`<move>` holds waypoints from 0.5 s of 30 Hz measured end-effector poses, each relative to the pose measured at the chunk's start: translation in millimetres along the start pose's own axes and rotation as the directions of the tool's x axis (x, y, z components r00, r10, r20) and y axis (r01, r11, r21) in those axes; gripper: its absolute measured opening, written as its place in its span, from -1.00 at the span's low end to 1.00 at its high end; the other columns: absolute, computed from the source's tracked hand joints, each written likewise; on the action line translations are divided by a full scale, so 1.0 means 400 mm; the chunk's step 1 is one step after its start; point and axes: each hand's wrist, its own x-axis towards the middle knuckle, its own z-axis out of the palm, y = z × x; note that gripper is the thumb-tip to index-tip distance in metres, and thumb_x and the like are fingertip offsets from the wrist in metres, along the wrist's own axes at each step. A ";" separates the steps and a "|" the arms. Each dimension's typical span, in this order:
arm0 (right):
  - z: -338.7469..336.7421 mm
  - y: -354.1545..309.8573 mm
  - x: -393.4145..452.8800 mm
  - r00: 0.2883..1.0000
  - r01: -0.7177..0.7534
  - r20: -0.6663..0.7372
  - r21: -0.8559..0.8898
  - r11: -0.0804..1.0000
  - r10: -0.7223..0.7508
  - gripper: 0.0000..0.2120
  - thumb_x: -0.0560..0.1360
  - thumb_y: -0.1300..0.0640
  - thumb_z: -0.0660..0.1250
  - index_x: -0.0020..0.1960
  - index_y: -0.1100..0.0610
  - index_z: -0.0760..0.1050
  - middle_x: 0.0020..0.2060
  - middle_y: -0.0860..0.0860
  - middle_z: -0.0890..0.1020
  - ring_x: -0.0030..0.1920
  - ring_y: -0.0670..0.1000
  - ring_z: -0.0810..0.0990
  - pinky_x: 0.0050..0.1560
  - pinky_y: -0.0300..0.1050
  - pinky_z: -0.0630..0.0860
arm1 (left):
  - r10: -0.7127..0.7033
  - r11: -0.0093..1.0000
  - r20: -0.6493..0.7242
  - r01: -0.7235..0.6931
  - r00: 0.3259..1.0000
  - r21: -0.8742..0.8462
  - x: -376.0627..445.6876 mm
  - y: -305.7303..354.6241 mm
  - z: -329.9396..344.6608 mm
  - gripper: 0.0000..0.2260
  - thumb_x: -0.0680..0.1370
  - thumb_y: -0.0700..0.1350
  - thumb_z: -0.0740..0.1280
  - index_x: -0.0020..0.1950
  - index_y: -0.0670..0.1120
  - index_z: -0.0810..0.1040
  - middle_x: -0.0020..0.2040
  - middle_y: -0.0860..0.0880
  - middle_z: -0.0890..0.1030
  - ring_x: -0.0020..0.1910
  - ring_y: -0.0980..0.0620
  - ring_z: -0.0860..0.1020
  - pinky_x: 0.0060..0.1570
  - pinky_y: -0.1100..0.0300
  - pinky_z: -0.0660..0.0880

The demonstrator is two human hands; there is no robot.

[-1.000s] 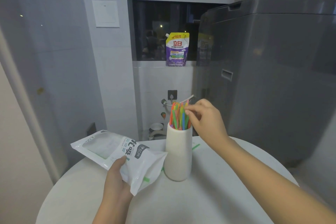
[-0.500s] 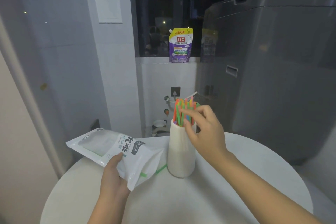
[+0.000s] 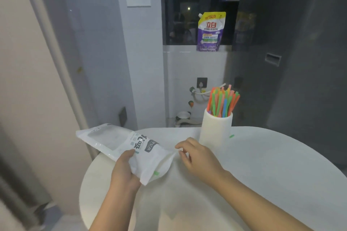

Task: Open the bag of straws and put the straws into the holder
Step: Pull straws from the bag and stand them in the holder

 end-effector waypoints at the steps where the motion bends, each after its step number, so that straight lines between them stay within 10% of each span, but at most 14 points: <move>1: 0.023 0.012 0.003 0.996 -0.042 0.074 -0.026 0.999 0.044 -0.72 0.57 0.18 0.13 0.24 0.11 0.47 0.11 0.04 0.50 -0.10 0.09 0.56 -0.07 -0.09 0.44 | -0.003 1.000 -0.007 0.003 1.000 0.009 0.000 -0.001 0.000 -0.86 0.56 -0.23 0.20 -0.01 -0.09 0.53 -0.26 -0.04 0.68 -0.18 -0.06 0.59 -0.12 -0.03 0.50; 7: 0.123 0.050 -0.013 0.916 -0.186 0.297 -0.279 0.942 0.269 -0.76 0.45 0.37 0.09 0.05 0.25 0.44 0.09 0.15 0.42 -0.03 0.15 0.50 -0.12 -0.06 0.41 | -0.022 1.000 -0.010 0.022 1.000 -0.005 0.001 0.003 -0.005 -0.80 0.55 -0.25 0.20 0.13 -0.10 0.51 -0.07 -0.07 0.61 -0.13 -0.08 0.57 -0.12 -0.02 0.49; 15: 0.183 0.052 -0.058 0.964 -0.132 0.184 -0.298 0.945 0.193 -0.72 0.40 0.41 0.05 0.02 0.19 0.39 0.07 0.10 0.44 0.08 0.04 0.36 -0.07 -0.21 0.16 | -0.027 1.000 -0.014 0.027 1.000 -0.002 0.010 0.002 -0.002 -0.80 0.54 -0.25 0.21 0.13 -0.10 0.51 -0.09 -0.07 0.62 -0.15 -0.08 0.57 -0.11 0.00 0.49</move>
